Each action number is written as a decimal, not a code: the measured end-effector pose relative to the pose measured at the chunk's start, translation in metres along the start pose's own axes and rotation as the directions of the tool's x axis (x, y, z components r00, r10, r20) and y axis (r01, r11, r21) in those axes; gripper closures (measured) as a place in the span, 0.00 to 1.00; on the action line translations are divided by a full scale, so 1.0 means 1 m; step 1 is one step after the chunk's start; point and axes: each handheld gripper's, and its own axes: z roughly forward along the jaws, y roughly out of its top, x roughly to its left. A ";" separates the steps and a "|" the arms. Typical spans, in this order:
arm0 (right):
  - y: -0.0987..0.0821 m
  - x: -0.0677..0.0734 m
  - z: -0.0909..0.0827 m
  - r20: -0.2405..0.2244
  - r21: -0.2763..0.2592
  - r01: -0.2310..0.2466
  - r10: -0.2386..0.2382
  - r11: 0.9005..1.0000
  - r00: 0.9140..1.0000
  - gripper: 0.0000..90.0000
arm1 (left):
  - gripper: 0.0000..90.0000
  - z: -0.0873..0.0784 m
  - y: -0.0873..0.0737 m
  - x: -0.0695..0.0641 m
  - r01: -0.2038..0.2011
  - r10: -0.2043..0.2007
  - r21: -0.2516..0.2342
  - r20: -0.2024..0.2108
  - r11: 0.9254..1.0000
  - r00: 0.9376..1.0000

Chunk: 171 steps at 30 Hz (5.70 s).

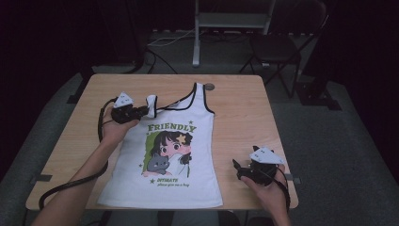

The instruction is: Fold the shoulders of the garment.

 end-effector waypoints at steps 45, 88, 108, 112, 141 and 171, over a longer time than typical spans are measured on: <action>0.001 0.001 0.002 0.006 0.012 0.010 -0.010 1.000 1.000 0.15 | 0.81 -0.022 -0.045 -0.023 -0.065 0.050 0.108 0.134 0.992 0.990; 0.001 0.002 0.001 0.003 0.010 0.021 -0.021 1.000 1.000 0.15 | 0.51 -0.005 -0.029 -0.053 -0.231 0.203 0.230 0.140 0.945 0.969; 0.000 0.001 0.001 0.002 0.008 0.010 -0.010 1.000 1.000 0.14 | 0.38 -0.023 -0.017 -0.042 -0.078 0.057 0.154 0.136 0.985 0.989; 0.000 0.001 0.001 0.002 0.007 0.010 -0.010 1.000 1.000 0.15 | 0.32 -0.041 -0.017 -0.031 0.012 -0.024 0.092 0.129 0.996 0.991; 0.001 0.000 0.001 0.000 0.010 0.006 -0.006 1.000 1.000 0.14 | 0.23 -0.123 -0.035 0.009 0.076 -0.077 -0.061 -0.003 0.995 0.997; 0.001 -0.002 0.002 -0.010 0.018 0.003 -0.003 1.000 1.000 0.14 | 0.23 -0.194 -0.094 0.023 0.134 -0.150 -0.159 -0.091 0.978 0.984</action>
